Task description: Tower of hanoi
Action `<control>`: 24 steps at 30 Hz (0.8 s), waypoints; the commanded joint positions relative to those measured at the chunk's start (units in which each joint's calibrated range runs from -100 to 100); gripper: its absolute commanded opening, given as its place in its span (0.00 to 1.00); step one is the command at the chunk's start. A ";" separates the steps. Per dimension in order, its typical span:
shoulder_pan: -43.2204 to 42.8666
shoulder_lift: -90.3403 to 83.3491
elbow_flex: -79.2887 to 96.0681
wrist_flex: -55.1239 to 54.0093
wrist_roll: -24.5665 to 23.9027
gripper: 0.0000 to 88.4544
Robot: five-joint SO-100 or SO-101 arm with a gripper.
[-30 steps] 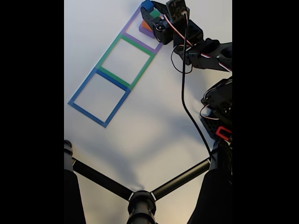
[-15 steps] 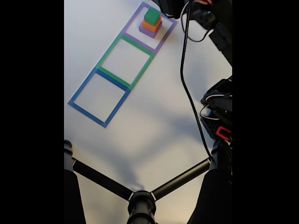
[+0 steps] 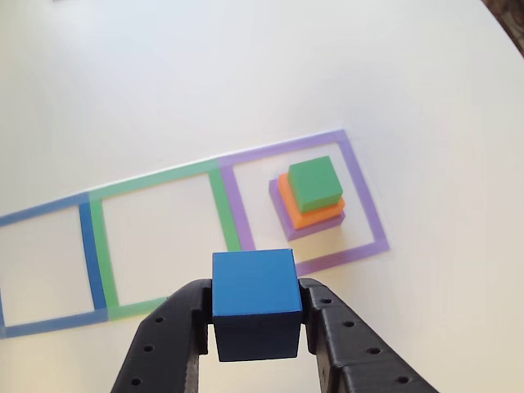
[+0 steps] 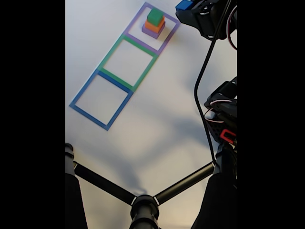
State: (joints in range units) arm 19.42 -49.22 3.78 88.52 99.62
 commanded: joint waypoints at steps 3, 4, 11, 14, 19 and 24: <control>-4.67 0.34 4.17 -2.20 0.38 0.03; -5.12 0.34 6.62 -3.49 0.38 0.03; -7.18 -1.10 34.88 -27.45 0.38 0.03; -8.17 -0.94 47.24 -42.58 0.38 0.03; -11.68 3.15 63.14 -70.75 0.38 0.03; -14.66 13.41 70.41 -96.17 0.38 0.03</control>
State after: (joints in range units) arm 6.84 -41.24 71.63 12.28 99.62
